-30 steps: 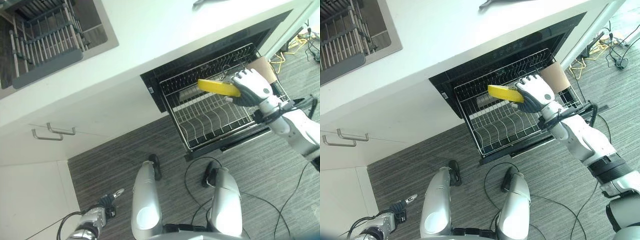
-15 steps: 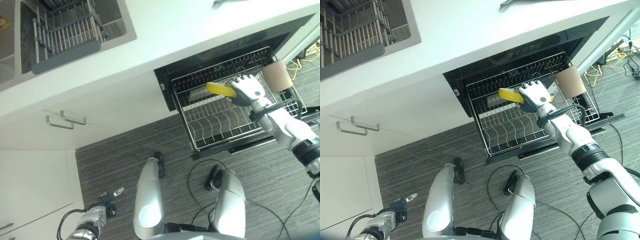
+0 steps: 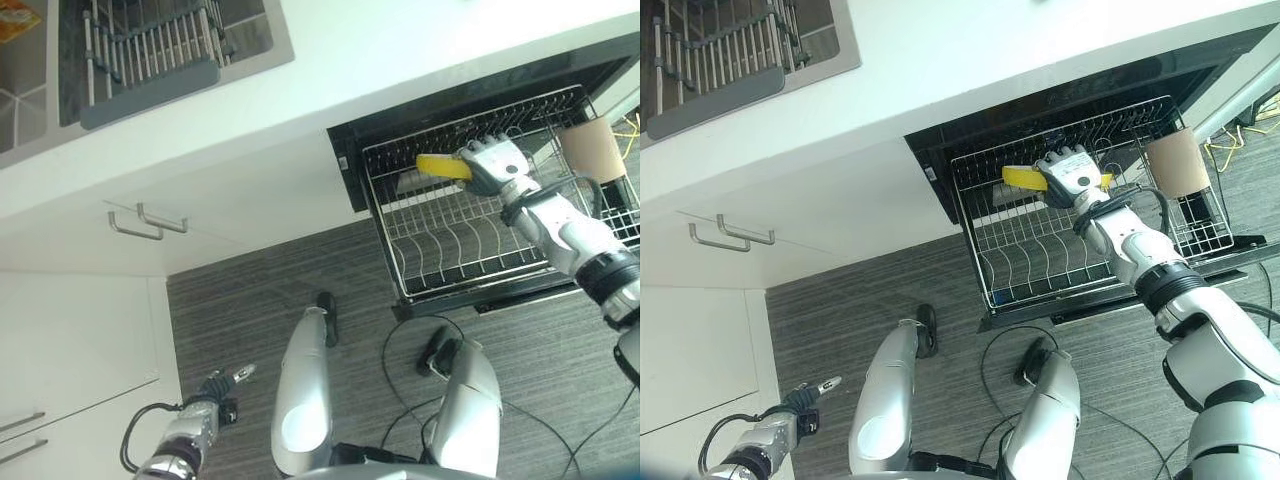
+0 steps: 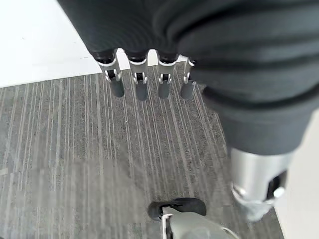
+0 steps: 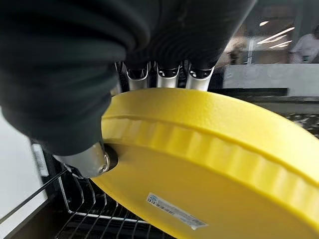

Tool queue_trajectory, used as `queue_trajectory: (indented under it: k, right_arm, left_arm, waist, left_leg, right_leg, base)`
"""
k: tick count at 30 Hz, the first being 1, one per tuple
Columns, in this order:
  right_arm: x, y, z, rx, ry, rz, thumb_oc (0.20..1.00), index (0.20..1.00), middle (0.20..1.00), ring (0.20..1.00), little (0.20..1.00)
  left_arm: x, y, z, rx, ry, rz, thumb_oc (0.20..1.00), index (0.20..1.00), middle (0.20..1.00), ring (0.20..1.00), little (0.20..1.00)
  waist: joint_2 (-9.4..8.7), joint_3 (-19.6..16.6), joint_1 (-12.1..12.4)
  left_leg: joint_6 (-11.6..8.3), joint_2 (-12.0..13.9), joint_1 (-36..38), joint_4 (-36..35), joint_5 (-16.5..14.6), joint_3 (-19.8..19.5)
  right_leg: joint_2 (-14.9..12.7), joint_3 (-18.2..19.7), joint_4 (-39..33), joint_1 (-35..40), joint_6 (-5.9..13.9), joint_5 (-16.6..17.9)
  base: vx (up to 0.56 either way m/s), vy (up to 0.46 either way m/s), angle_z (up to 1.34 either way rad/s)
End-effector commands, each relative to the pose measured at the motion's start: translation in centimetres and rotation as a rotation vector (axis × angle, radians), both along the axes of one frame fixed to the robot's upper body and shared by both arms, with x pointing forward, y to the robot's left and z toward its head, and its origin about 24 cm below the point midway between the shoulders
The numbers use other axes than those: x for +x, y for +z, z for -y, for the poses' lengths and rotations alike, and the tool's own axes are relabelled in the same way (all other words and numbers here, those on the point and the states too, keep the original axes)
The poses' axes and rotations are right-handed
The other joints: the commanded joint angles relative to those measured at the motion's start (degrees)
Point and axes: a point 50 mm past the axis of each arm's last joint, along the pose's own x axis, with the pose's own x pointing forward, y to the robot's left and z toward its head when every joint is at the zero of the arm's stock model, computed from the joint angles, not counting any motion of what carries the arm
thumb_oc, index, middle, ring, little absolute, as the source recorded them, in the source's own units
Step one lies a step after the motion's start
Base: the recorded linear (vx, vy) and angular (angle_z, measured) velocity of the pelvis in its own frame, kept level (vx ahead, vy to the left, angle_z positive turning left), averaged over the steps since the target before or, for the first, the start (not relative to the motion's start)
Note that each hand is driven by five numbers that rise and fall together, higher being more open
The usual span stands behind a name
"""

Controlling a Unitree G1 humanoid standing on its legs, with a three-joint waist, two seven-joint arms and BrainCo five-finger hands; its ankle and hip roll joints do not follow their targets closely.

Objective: Place the dishes in the dishwasher.

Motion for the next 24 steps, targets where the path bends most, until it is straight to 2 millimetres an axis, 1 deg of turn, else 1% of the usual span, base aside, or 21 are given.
queue_trajectory:
  k: [1, 5, 8, 10, 13, 16, 21, 24]
  right_arm:
    - [0.8, 4.5, -0.1, -0.023, -0.022, 0.127, 0.2, 0.2, 0.2, 0.2, 0.2]
    - [1.4, 4.5, 0.2, -0.025, -0.062, 0.109, 0.2, 0.2, 0.2, 0.2, 0.2]
    - [1.6, 4.4, -0.2, -0.031, -0.06, 0.067, 0.2, 0.2, 0.2, 0.2, 0.2]
    - [1.8, 4.3, 0.0, -0.031, -0.077, 0.056, 0.2, 0.2, 0.2, 0.2, 0.2]
    - [2.0, 3.5, 0.4, -0.047, -0.126, 0.014, 0.2, 0.2, 0.2, 0.2, 0.2]
    - [2.1, 2.9, 0.4, -0.055, -0.133, -0.006, 0.2, 0.2, 0.2, 0.2, 0.2]
    - [2.2, 1.5, 0.9, -0.021, -0.198, -0.06, 0.2, 0.2, 0.2, 0.2, 0.2]
    - [2.3, 0.4, 1.1, -0.001, -0.252, -0.113, 0.2, 0.2, 0.2, 0.2, 0.2]
  left_arm:
    - [-0.3, 0.7, -1.7, 0.061, -0.02, -0.007, 1.0, 1.0, 1.0, 1.0, 1.0]
    - [-0.1, 0.9, -1.9, 0.065, -0.037, 0.003, 1.0, 1.0, 1.0, 1.0, 1.0]
    - [0.3, 1.0, -1.8, 0.061, -0.043, 0.016, 1.0, 1.0, 1.0, 1.0, 1.0]
    - [0.5, 1.1, -1.7, 0.059, -0.049, 0.028, 1.0, 1.0, 1.0, 1.0, 1.0]
    - [0.7, 1.3, -1.5, 0.055, -0.053, 0.046, 1.0, 1.0, 1.0, 1.0, 1.0]
    - [1.1, 1.5, -1.3, 0.057, -0.072, 0.063, 1.0, 1.0, 1.0, 1.0, 1.0]
    - [1.5, 1.7, -1.0, 0.045, -0.08, 0.085, 1.0, 1.0, 1.0, 1.0, 1.0]
    - [2.1, 2.0, -0.6, 0.038, -0.096, 0.11, 1.0, 1.0, 1.0, 1.0, 1.0]
  waist:
    - [0.42, -1.38, 1.82]
    - [0.4, -1.36, 2.71]
    - [0.51, -1.36, 3.11]
    - [0.57, -1.36, 3.43]
    - [1.01, -1.36, 3.79]
    - [1.25, -1.36, 3.93]
    - [1.7, -1.36, 3.9]
    - [2.23, -1.36, 3.95]
  left_leg:
    - [-1.72, 0.51, 2.93, -3.72, -2.34, -4.61]
    - [-1.73, 0.52, 1.96, -4.19, -1.85, -4.82]
    - [-1.66, 0.35, 1.0, -4.41, -1.63, -4.96]
    - [-1.48, -0.07, 0.24, -4.19, -1.82, -5.14]
    - [-1.27, -0.23, -0.55, -4.16, -1.93, -5.15]
    - [-1.02, -0.52, -1.48, -3.94, -2.1, -5.21]
    - [-0.74, -0.82, -2.77, -3.78, -2.3, -5.13]
    - [-0.4, -1.05, -4.56, -3.07, -2.7, -5.22]
  right_leg:
    - [-1.04, 1.49, 0.8, -0.24, 1.97, -2.17]
    - [-1.15, 0.93, 1.01, -1.15, 1.87, -2.18]
    - [-1.28, 0.8, 1.27, -2.15, 1.82, -2.28]
    - [-1.33, 0.87, 1.42, -2.86, 1.83, -2.27]
    - [-1.71, 0.75, 1.92, -3.84, 1.8, -2.42]
    - [-1.68, 0.8, 1.9, -4.64, 1.77, -2.31]
    - [-1.76, 1.08, 1.98, -6.03, 1.83, -2.09]
    - [-2.1, 1.39, 2.83, -7.84, 1.82, -2.25]
  base:
    - [-0.03, -0.037, 0.06]
    - [-0.02, -0.027, 0.05]
    - [-0.04, -0.006, 0.01]
    - [-0.02, 0.0, 0.01]
    - [0.0, 0.0, 0.0]
    - [0.0, 0.0, 0.0]
    - [0.0, 0.0, 0.0]
    - [0.0, 0.0, 0.0]
